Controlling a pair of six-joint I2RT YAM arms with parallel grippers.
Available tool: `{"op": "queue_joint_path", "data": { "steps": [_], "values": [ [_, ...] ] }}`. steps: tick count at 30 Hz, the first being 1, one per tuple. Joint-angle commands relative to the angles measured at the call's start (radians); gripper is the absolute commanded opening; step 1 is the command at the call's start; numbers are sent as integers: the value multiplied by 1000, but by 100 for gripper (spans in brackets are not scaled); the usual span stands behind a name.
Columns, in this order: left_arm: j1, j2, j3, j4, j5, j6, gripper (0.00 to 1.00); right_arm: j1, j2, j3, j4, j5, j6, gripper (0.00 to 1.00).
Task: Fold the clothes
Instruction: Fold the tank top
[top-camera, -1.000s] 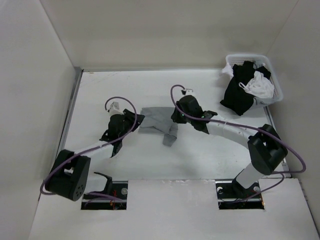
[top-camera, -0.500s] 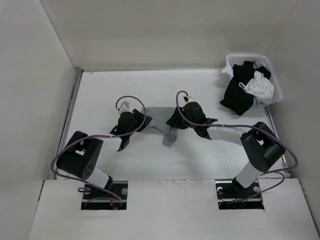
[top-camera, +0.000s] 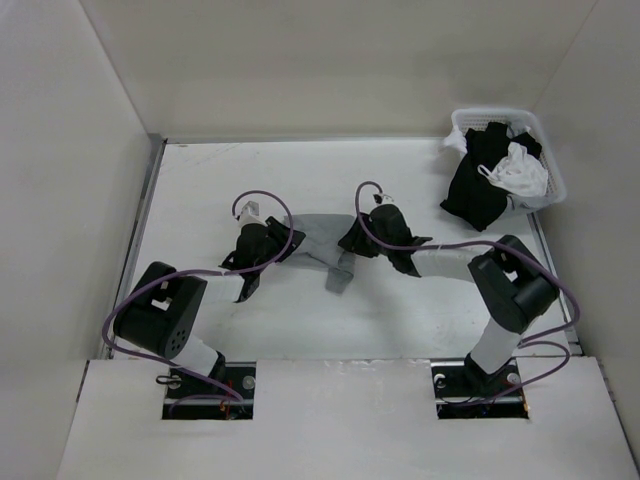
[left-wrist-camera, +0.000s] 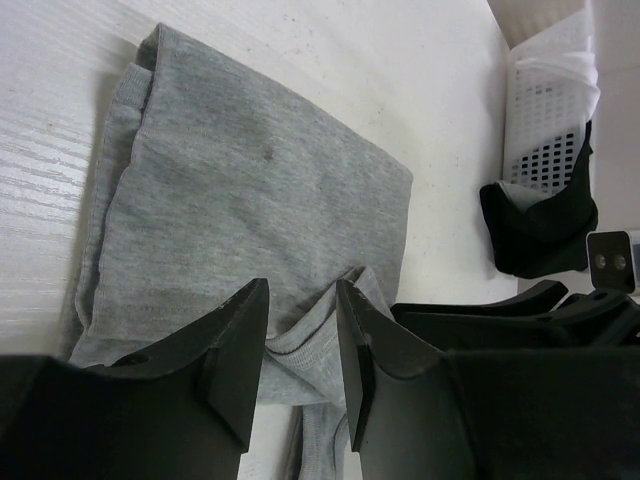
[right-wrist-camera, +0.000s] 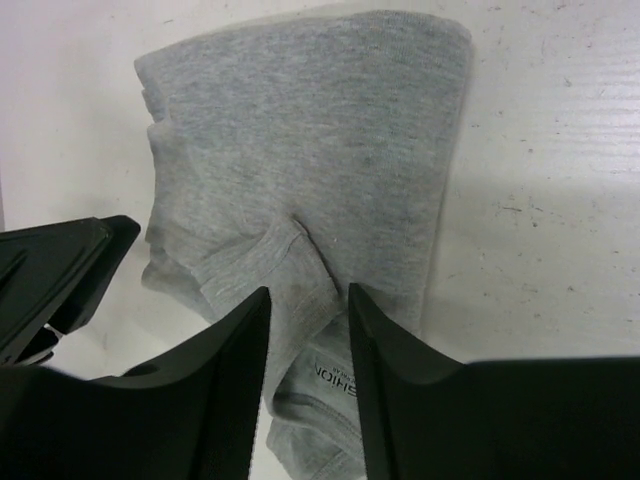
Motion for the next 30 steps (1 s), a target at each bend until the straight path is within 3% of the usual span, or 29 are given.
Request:
{"op": "queue_joint_path", "data": {
  "steps": [1,8,17,21,25,30],
  "values": [
    [-7,-7,4,62,1,13,31,2,34,31,63,-4,-4,40],
    [15,-13,-2,62,3,13,31,17,9,25,66,-70,-16,16],
    [26,-16,1,59,3,14,31,147,-138,9,-67,-120,-154,13],
    [53,-27,1,57,6,14,31,264,-117,51,-207,-129,-231,19],
    [79,-65,-10,48,1,14,34,310,-165,58,-278,-48,-279,43],
    [73,-107,-4,5,-23,48,39,270,-259,23,-232,-17,-292,45]
  ]
}}
